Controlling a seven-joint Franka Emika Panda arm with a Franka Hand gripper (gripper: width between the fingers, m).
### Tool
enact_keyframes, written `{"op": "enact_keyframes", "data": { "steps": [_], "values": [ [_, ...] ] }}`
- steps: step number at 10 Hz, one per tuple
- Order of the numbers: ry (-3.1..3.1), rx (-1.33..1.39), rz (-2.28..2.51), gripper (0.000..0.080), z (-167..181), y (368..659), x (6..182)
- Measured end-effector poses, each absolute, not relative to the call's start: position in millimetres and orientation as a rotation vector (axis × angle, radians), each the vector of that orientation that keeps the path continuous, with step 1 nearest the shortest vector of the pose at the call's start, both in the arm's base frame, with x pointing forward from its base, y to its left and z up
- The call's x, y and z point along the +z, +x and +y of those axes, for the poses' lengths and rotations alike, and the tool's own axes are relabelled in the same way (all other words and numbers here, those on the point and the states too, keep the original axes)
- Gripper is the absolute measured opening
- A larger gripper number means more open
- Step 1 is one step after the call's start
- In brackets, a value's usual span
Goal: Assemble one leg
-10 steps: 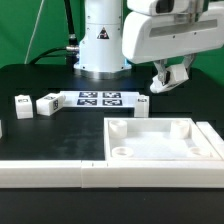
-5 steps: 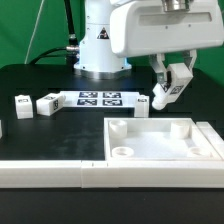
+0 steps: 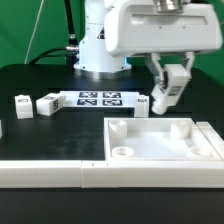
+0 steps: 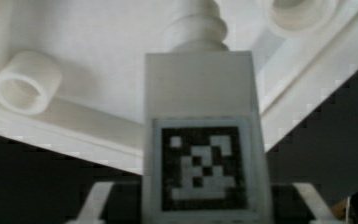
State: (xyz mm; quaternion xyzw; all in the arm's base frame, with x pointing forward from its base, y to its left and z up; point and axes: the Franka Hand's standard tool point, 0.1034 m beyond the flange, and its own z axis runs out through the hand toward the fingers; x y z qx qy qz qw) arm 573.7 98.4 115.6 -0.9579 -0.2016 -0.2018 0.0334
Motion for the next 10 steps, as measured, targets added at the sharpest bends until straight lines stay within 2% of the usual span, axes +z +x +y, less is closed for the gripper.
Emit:
{"op": "enact_keyframes", "data": {
  "steps": [2, 4, 7, 8, 9, 10],
  "values": [
    [-2.909, -0.623, -0.593, 0.0291, 120, 612, 123.6],
    [-2.893, -0.718, -0.574, 0.0291, 122, 637, 121.4],
    [-2.897, -0.782, -0.573, 0.0291, 116, 638, 119.6],
    [-2.894, -0.906, -0.591, 0.0291, 107, 643, 122.8],
    [-2.882, -1.062, -0.579, 0.0291, 96, 644, 119.3],
    [-2.881, -0.986, -0.565, 0.0291, 101, 637, 104.0]
  ]
}}
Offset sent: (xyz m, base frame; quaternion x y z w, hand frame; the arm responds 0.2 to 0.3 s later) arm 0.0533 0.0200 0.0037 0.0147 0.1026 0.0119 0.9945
